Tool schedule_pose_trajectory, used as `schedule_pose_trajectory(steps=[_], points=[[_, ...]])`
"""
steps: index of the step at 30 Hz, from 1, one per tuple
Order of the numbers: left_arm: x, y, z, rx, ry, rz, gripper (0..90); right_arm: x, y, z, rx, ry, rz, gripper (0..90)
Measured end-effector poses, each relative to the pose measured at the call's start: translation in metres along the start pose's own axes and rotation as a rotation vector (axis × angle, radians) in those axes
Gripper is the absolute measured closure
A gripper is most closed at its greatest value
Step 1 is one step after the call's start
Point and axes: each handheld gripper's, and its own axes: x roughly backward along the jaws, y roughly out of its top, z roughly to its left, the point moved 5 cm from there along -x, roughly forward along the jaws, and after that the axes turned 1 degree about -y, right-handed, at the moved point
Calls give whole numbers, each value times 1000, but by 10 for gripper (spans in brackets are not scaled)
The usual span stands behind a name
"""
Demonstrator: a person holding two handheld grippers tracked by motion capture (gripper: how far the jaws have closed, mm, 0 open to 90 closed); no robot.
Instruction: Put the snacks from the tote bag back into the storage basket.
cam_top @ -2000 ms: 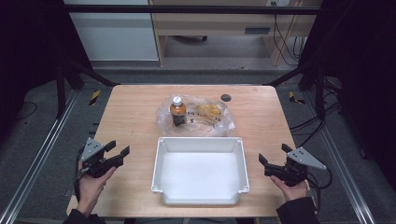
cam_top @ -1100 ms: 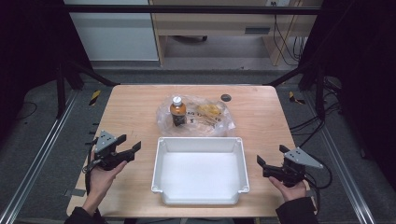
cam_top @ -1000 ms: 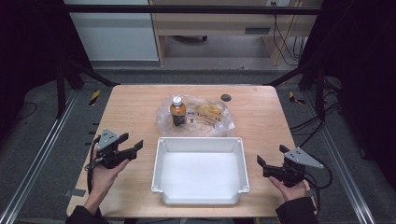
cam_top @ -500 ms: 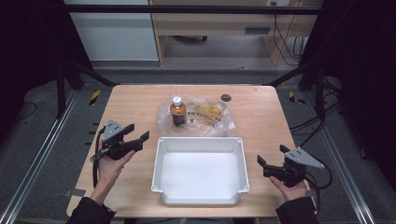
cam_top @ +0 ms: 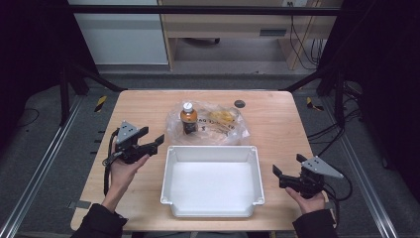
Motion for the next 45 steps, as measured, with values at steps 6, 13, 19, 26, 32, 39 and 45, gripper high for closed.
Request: schedule_pose_trajectory(steps=[6,13,19,26,32,39,45], points=[[-6,4,-2,-2,-6,-4,318,-1,0,0,5,5,2,51],[-15,7,-5,9,-13,-9,321,-2,0,2,7,22,10,51],[-26,8,-8,-2,-10,0,326,-3,1,5,10,40,14,51],[-39,11,-9,-11,-5,2,333,-4,1,7,13,45,18,50],[-47,16,-13,-25,-4,1,336,-5,2,9,18,53,19,50],[-59,27,-18,-40,2,-6,337,-4,2,9,17,55,16,50],[-66,31,-20,-42,2,-7,339,-5,2,11,19,63,19,50]])
